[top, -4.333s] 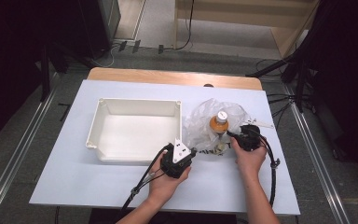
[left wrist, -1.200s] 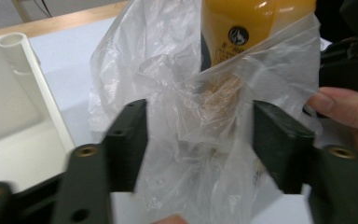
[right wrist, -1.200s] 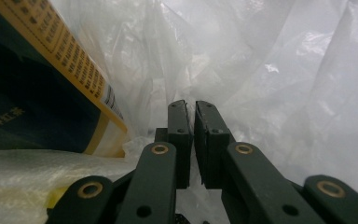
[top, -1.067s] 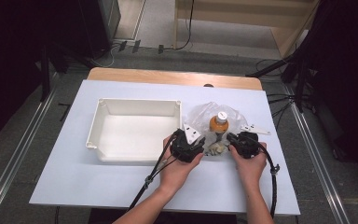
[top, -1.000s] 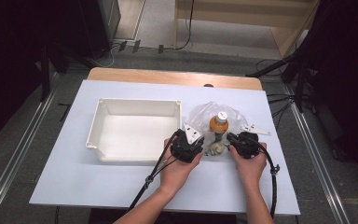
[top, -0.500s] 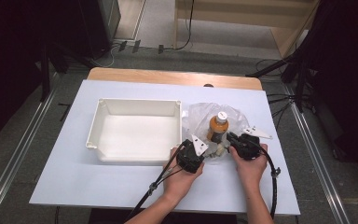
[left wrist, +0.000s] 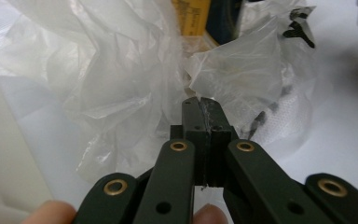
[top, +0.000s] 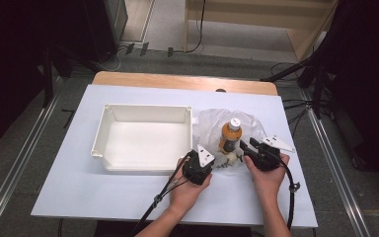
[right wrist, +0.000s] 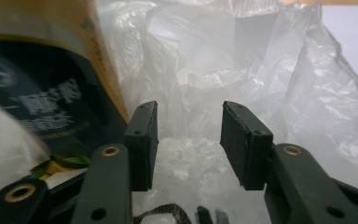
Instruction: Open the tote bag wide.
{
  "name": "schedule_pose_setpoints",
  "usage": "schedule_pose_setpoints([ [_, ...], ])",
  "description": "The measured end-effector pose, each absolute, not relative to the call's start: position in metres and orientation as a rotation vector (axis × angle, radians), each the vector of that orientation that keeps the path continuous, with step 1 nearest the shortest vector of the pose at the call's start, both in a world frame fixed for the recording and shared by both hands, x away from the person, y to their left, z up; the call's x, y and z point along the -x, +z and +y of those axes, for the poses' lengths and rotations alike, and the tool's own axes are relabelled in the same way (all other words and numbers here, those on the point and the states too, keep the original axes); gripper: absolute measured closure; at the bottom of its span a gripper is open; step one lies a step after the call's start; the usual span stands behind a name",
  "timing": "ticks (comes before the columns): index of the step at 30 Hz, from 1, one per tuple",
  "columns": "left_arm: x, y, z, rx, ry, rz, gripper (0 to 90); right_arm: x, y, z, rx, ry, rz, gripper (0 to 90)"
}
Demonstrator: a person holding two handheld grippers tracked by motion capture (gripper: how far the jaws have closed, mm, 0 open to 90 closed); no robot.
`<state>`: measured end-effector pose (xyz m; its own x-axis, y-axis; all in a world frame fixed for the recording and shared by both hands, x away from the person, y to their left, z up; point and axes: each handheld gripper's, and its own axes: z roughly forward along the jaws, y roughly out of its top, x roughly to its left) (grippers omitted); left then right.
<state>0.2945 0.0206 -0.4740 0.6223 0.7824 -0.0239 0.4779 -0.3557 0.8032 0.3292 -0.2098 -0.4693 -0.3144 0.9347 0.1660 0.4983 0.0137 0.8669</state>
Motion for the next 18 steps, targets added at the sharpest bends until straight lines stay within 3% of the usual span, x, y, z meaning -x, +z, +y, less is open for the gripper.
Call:
schedule_pose_setpoints([
  [9,-0.292,-0.475,0.021,-2.012,0.485,0.983,90.0,-0.313,-0.439,-0.214,-1.374,1.305,1.818,41.3],
  [18,-0.291,-0.475,0.021,-2.009,0.484,0.976,90.0,-0.305,-0.416,-0.208,-1.291,1.374,1.814,38.3],
])
